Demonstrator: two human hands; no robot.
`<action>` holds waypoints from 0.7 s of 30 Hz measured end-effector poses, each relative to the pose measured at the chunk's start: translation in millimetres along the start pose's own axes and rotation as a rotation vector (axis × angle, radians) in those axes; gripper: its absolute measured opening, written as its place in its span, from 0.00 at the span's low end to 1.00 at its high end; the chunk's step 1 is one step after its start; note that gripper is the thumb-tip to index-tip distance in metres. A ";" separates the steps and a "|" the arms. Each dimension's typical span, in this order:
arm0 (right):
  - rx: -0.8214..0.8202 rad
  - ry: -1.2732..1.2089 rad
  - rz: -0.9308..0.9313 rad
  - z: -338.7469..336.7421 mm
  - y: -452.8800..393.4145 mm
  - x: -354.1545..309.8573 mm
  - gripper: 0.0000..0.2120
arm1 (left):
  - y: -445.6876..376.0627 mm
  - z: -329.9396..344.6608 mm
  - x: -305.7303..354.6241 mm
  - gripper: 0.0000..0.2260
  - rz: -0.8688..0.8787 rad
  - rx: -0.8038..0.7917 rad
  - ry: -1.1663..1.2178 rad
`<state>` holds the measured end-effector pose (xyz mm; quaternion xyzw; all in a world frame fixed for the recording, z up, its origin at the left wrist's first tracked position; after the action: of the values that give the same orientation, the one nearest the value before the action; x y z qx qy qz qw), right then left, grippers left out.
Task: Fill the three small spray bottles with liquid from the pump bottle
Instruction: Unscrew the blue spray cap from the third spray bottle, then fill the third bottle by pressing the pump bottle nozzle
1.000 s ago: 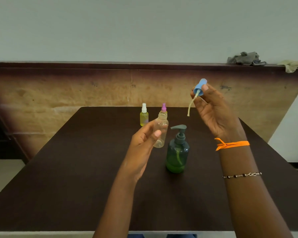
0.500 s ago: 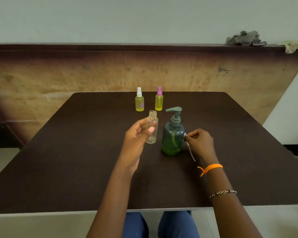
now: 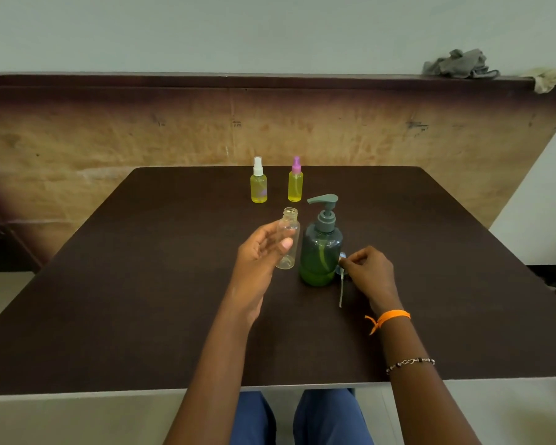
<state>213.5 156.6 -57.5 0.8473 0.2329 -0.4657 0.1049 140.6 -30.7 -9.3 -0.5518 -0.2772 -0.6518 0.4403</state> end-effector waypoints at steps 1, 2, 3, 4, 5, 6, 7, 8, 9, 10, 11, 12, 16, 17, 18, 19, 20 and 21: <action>-0.003 -0.004 0.001 -2.2 -0.3 -1.3 0.10 | 0.4 0.2 -0.3 0.11 -0.006 -0.001 0.002; 0.003 -0.011 -0.002 -4.6 -1.4 -3.0 0.10 | 0.5 0.3 -0.4 0.11 -0.012 -0.002 0.004; 0.016 -0.019 -0.011 -8.2 -2.5 -5.7 0.10 | 0.8 0.3 -0.4 0.11 -0.017 -0.001 0.004; 0.026 -0.031 -0.021 -11.9 -4.1 -9.5 0.11 | 0.5 0.1 -0.7 0.11 -0.021 0.001 0.002; 0.032 -0.051 -0.032 -16.3 -5.9 -14.2 0.11 | 0.5 -0.2 -0.6 0.11 -0.024 0.004 0.000; 0.032 -0.075 -0.044 -20.1 -8.2 -19.5 0.11 | 0.3 -0.3 -0.9 0.11 -0.028 0.008 -0.003; 0.026 -0.092 -0.063 -24.3 -9.5 -25.8 0.11 | 0.2 -0.6 -1.1 0.11 -0.033 0.012 -0.004; 0.019 -0.099 -0.089 -28.3 -10.3 -33.2 0.11 | 0.1 -0.6 -1.5 0.11 -0.037 0.017 -0.005; 0.011 -0.101 -0.121 -31.8 -10.4 -41.2 0.12 | 0.1 -0.4 -1.9 0.11 -0.042 0.024 -0.004; 0.007 -0.114 -0.154 -34.5 -10.4 -49.8 0.12 | 0.0 -0.2 -2.2 0.12 -0.047 0.031 -0.006; 0.004 -0.143 -0.184 -36.4 -10.4 -59.1 0.12 | -0.3 0.3 -2.3 0.12 -0.051 0.039 -0.012; -0.001 -0.183 -0.211 -37.3 -10.3 -68.8 0.12 | -0.8 1.0 -2.2 0.11 -0.054 0.046 -0.020; -0.038 -0.268 -0.319 -35.3 -15.9 -112.5 0.10 | -7.0 7.5 3.2 0.11 -0.037 0.063 -0.057; -0.055 -0.269 -0.336 -33.4 -18.6 -122.9 0.11 | -8.7 9.3 4.7 0.11 -0.027 0.061 -0.070; -0.074 -0.260 -0.344 -30.9 -21.8 -132.1 0.12 | -10.6 10.7 6.1 0.12 -0.017 0.061 -0.082; -0.097 -0.242 -0.344 -27.5 -25.3 -139.7 0.13 | -12.1 11.7 7.2 0.12 -0.009 0.062 -0.092; -0.130 -0.217 -0.337 -23.2 -28.5 -145.7 0.14 | -13.4 12.7 8.0 0.12 -0.001 0.063 -0.100; -0.181 -0.192 -0.317 -18.1 -31.7 -149.9 0.15 | -14.4 13.5 8.6 0.13 0.008 0.065 -0.108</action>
<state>142.7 146.8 79.2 0.7390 0.3932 -0.5320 0.1278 134.3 -15.0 4.0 -0.5728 -0.3194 -0.6098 0.4450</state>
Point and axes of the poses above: each hand's wrist, its own y-axis away from the middle knuckle, its own z-axis out of the palm, x = y × z, the point moved 2 cm from there along -y, towards the middle knuckle, and after that the axes turned 7 degrees about x, right-handed, at the moved point
